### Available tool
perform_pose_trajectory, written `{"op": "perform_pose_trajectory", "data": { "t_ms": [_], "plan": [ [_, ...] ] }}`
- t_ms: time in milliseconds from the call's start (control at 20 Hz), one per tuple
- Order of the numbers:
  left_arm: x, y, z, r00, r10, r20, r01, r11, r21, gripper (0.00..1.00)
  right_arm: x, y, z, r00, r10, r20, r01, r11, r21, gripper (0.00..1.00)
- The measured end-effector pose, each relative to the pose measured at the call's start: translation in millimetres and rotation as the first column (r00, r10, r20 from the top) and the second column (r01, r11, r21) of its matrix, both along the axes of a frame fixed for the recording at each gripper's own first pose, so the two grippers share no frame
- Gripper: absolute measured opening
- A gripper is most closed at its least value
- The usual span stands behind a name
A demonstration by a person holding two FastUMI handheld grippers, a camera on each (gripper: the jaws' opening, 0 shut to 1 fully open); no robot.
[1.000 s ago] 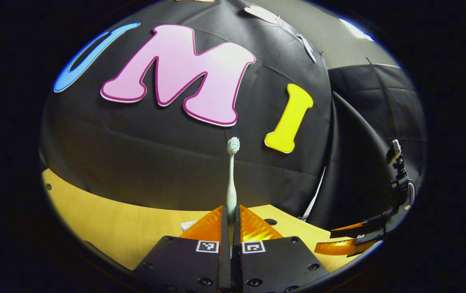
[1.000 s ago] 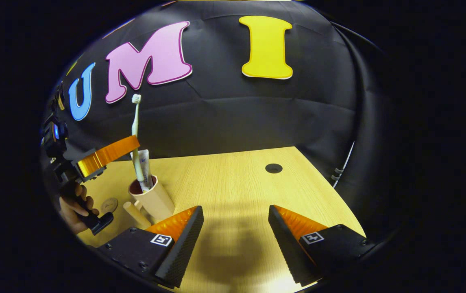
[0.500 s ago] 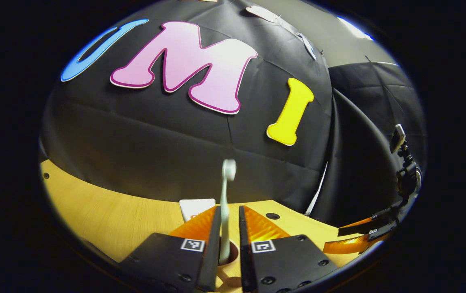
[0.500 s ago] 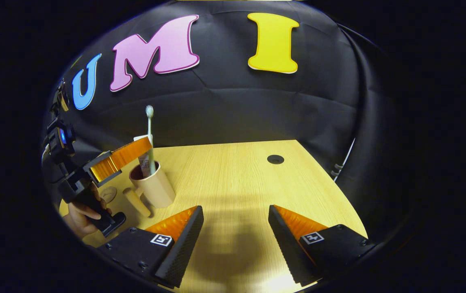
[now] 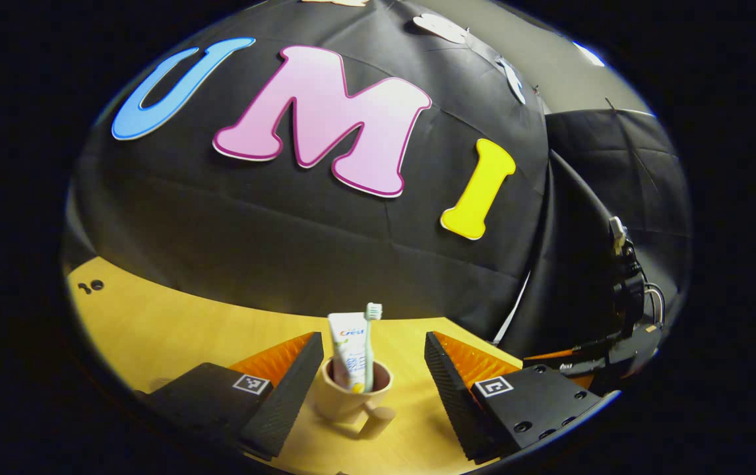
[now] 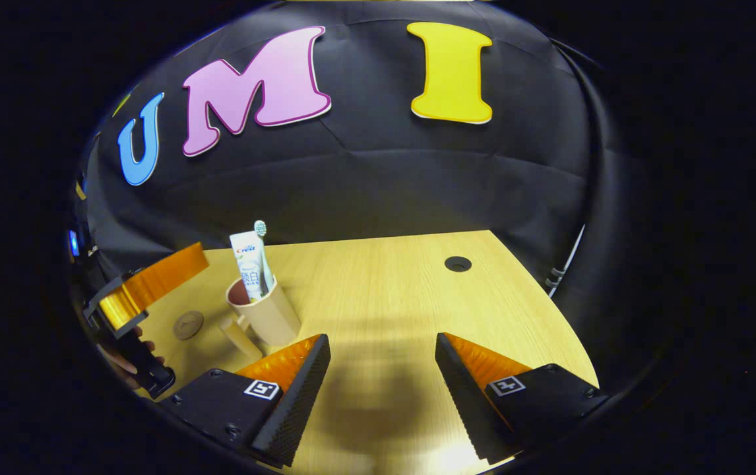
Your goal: Put the toothbrush and toothpaste on the desktop into the cup, then pick up the cup and place it on the coaster on the desktop.
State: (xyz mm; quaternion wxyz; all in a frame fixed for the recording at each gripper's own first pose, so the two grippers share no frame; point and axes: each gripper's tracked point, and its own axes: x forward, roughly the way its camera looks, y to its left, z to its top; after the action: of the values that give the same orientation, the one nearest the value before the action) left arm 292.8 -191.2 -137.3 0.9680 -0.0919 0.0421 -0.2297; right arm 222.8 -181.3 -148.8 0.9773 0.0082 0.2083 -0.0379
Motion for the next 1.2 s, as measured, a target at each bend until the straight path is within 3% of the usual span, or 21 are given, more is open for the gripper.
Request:
{"op": "perform_pose_trajectory", "data": {
  "t_ms": [300, 600, 700, 900, 1200],
  "plan": [
    [-61.3, 63.4, -0.9, 0.994, 0.073, -0.077, -0.067, 0.995, 0.078, 0.97, 18.0, 55.3, 20.3, 0.990, 0.120, -0.069, -0.115, 0.990, 0.084, 0.98],
    [-106.0, 122.1, -19.0, 0.968, 0.170, -0.185, -0.165, 0.985, 0.042, 0.97, 34.7, 109.0, 11.7, 0.956, 0.200, -0.215, -0.170, 0.974, 0.148, 0.98],
    [-115.9, 142.1, -22.6, 0.959, 0.204, -0.199, -0.196, 0.979, 0.057, 0.97, 36.5, 121.9, -1.6, 0.932, 0.216, -0.289, -0.166, 0.968, 0.188, 0.98],
    [-133.4, 182.9, -27.1, 0.931, 0.281, -0.231, -0.276, 0.960, 0.054, 0.98, 37.3, 149.7, -41.6, 0.857, 0.204, -0.473, -0.087, 0.962, 0.257, 0.98],
    [-160.5, 229.6, -38.6, 0.885, 0.366, -0.287, -0.365, 0.929, 0.058, 0.98, 54.7, 178.2, -66.2, 0.779, 0.219, -0.588, -0.090, 0.966, 0.242, 0.98]
  ]
}}
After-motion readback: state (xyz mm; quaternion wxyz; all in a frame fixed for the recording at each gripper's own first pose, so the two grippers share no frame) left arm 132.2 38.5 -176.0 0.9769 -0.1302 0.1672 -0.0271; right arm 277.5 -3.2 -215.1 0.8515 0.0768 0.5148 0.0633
